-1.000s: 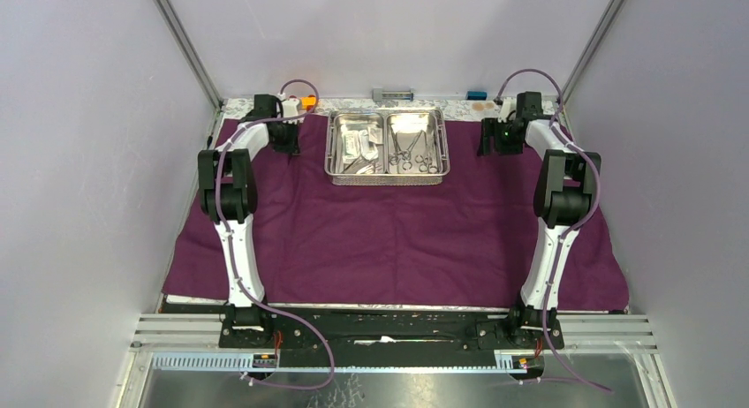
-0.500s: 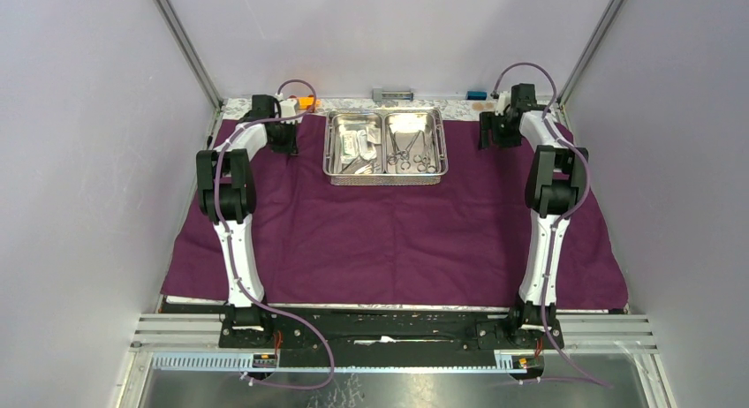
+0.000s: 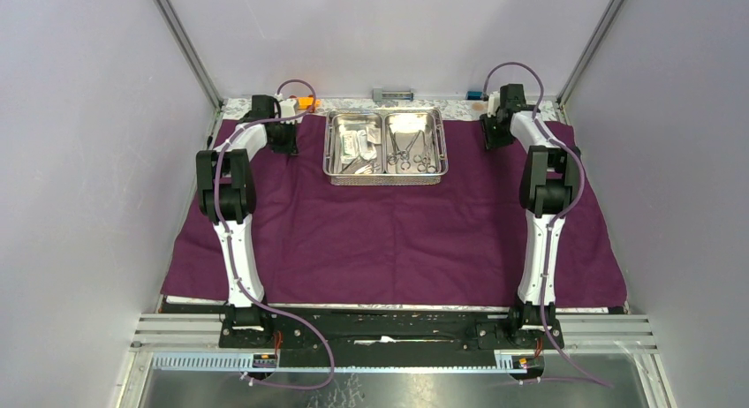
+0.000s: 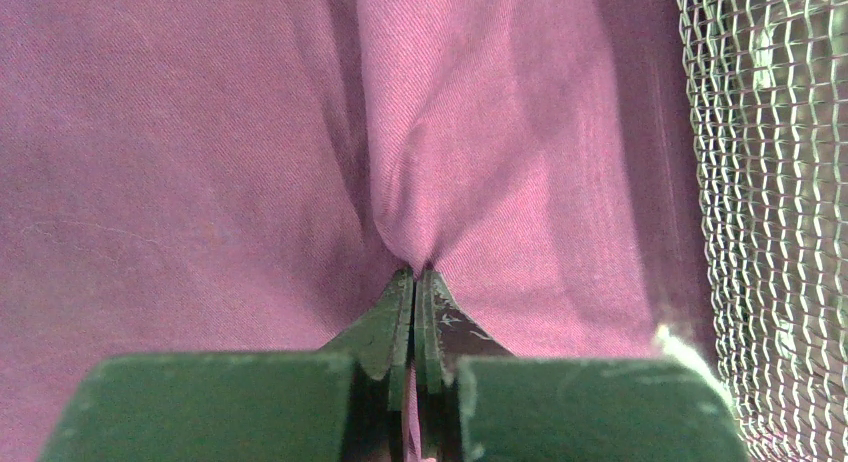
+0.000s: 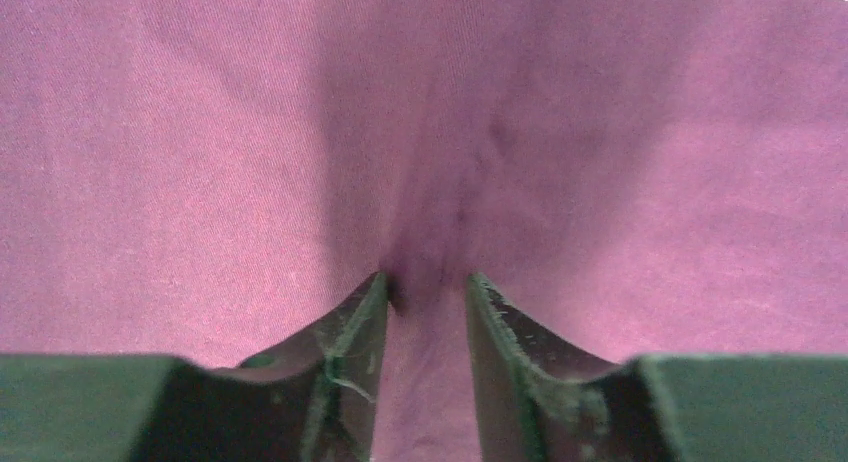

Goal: Open and lay out the surgical kit
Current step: Smooth out the surgical kit at the center of the board.

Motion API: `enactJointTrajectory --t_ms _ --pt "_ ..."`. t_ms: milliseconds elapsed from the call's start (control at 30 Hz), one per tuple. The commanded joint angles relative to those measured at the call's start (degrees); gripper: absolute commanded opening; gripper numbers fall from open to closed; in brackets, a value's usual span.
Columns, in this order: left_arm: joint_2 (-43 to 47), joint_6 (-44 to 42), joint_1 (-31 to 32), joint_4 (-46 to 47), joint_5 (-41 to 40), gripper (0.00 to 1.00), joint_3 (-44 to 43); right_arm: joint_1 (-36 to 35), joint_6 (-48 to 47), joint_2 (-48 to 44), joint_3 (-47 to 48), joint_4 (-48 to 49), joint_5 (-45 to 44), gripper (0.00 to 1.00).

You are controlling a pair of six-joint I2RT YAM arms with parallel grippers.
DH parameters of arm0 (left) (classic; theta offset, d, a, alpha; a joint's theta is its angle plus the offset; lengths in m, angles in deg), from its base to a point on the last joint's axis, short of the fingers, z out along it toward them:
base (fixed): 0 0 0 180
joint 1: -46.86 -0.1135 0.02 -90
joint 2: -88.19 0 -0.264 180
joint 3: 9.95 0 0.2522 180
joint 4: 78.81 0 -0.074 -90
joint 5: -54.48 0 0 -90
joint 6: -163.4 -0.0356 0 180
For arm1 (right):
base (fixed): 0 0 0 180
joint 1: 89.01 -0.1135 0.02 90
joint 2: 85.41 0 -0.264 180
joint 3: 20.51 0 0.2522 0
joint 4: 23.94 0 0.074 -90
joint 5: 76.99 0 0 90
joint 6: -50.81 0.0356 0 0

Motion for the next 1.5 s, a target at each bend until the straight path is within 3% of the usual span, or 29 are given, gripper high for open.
enactJointTrajectory --t_ms 0,233,533,1000,1467 --pt "-2.32 -2.04 -3.30 -7.93 -7.59 0.00 2.91 -1.10 -0.99 2.48 -2.37 -4.67 0.31 0.36" --pt "-2.13 -1.95 -3.26 -7.93 -7.55 0.00 2.65 -1.10 -1.13 4.47 1.65 -6.45 0.63 0.13" --pt "-3.26 -0.71 -3.64 -7.65 -8.68 0.00 0.58 -1.08 -2.11 8.49 9.53 -9.67 -3.30 0.01" --pt "-8.50 0.41 -5.56 -9.46 -9.56 0.00 -7.50 -1.06 -2.66 12.92 19.12 -13.45 -6.92 0.00" --pt "-8.62 0.60 -6.70 -9.45 -9.88 0.00 -7.68 -0.49 -2.76 14.54 22.96 -14.60 -7.39 0.00"
